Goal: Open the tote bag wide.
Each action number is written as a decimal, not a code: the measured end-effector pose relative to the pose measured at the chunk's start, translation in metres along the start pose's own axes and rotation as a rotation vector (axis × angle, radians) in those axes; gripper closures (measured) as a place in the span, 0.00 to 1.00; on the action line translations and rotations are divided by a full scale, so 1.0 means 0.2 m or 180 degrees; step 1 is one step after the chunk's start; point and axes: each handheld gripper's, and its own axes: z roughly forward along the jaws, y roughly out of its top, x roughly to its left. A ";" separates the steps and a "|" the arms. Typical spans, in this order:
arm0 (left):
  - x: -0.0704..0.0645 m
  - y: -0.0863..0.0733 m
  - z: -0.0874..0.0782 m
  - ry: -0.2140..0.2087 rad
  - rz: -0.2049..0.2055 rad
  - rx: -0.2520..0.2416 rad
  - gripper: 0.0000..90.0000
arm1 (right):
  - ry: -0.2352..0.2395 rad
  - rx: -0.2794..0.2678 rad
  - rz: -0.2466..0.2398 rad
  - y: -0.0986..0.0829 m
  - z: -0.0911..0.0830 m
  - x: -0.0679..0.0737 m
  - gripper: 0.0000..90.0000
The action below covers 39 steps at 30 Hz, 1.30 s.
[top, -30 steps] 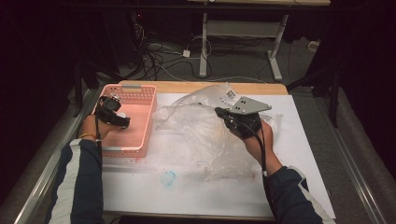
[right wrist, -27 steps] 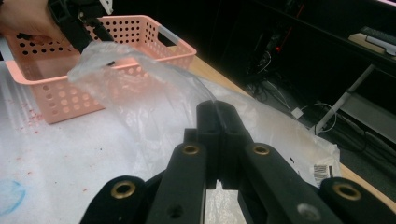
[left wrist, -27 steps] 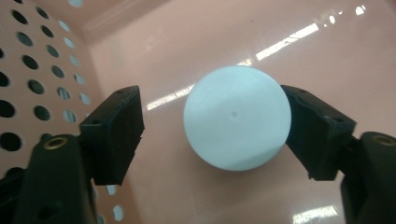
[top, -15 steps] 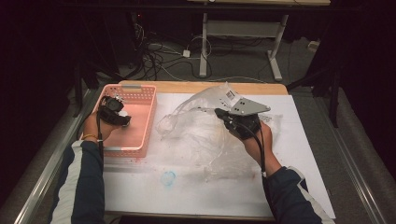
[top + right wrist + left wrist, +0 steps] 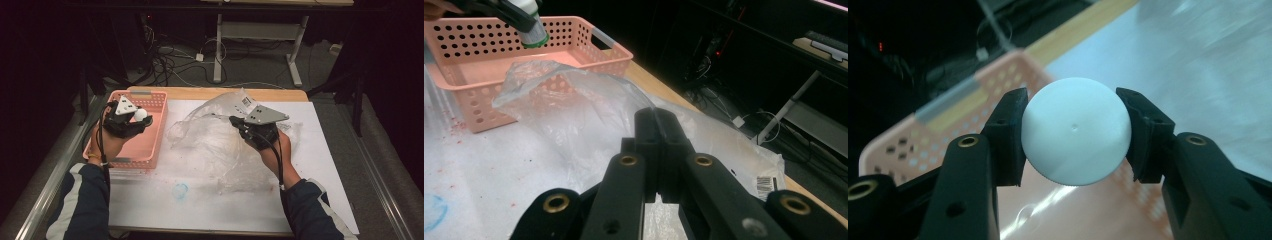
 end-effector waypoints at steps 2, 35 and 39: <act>-0.08 0.04 -0.05 -0.0072 0.0095 -0.0127 0.54 | 0.0052 0.0030 -0.0006 0.00 -0.01 -0.02 1.00; -0.90 0.17 0.64 -0.1007 0.0808 -0.0075 0.54 | 0.0292 0.0204 0.0142 -0.03 0.02 -0.05 1.00; -0.90 0.14 0.71 -0.1039 0.0768 0.0060 0.53 | 0.0307 0.0255 0.0170 -0.04 0.03 -0.06 1.00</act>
